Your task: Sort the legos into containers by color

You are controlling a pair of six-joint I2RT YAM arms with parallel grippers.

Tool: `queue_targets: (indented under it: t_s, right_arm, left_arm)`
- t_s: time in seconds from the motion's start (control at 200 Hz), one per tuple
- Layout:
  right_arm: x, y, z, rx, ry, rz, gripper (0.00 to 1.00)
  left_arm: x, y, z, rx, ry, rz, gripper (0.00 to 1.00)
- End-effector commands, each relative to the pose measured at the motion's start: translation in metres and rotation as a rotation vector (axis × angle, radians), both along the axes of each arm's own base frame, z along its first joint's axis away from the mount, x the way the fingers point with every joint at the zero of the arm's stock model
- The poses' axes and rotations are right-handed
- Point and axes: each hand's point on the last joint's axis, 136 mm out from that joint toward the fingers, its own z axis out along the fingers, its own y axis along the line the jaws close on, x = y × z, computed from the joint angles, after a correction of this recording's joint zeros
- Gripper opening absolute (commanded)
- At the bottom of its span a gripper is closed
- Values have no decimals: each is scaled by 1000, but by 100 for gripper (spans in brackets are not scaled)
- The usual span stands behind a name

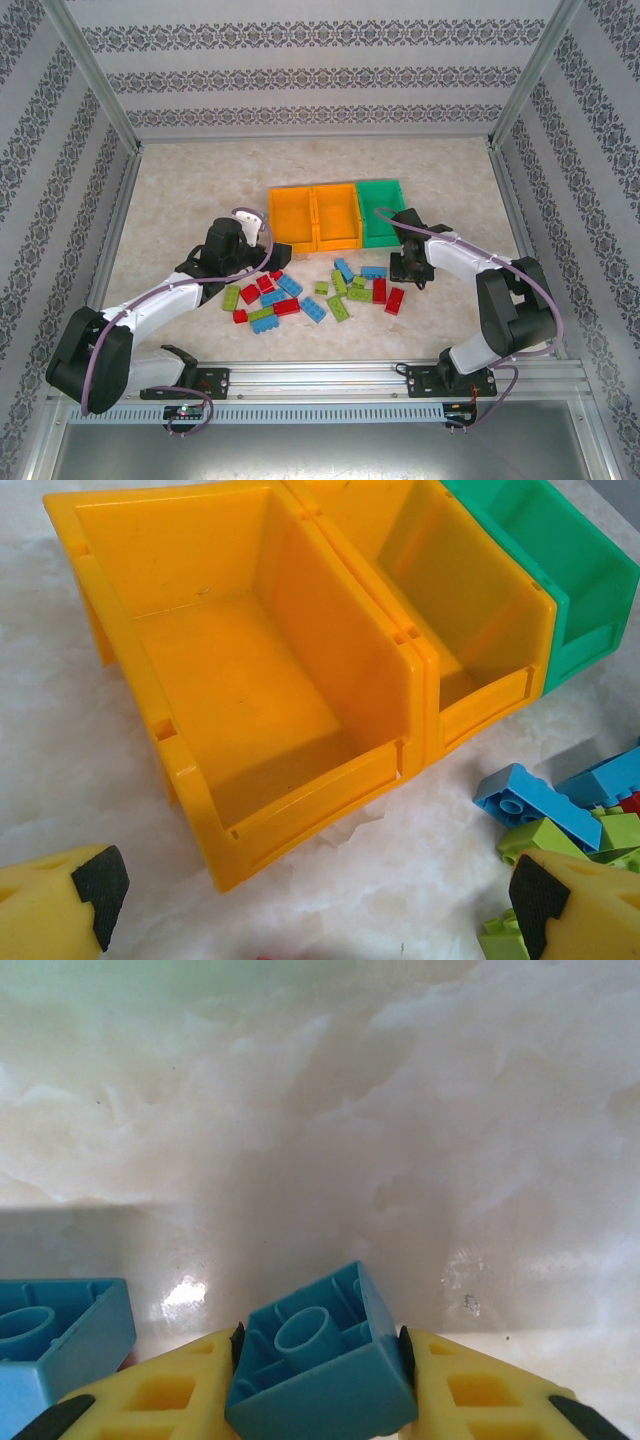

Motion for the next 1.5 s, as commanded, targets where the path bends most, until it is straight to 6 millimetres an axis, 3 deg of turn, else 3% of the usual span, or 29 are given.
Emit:
queue_targets:
  t_s: [0.0,0.15,0.305,0.395,0.51,0.704,0.889,1.039,1.284,1.494]
  right_arm:
    - [9,6,16,10,-58,6,33]
    - [30,16,45,59,-178,15,32]
    - [73,32,88,114,-334,39,31]
    - [97,41,101,137,-376,49,32]
    - [123,49,103,128,-388,68,33]
    - [155,49,81,78,-351,68,41]
    - [166,47,68,55,-335,66,53]
    - [169,50,70,64,-349,79,64]
    - [159,56,92,127,-436,113,76]
    - [142,35,94,158,-461,72,79]
  left_arm:
    - [1,-5,13,-11,-38,-8,100]
    - [2,-4,12,-4,-33,-5,100]
    - [4,7,8,21,-20,58,100]
    - [3,13,7,25,-17,92,100]
    - [-1,25,6,46,-3,148,100]
    - [-12,56,-14,134,94,293,100]
    - [-29,71,-27,128,167,374,100]
    - [-43,73,-41,141,238,366,100]
    - [-45,33,-43,108,249,141,99]
    - [-48,9,-61,174,307,13,86]
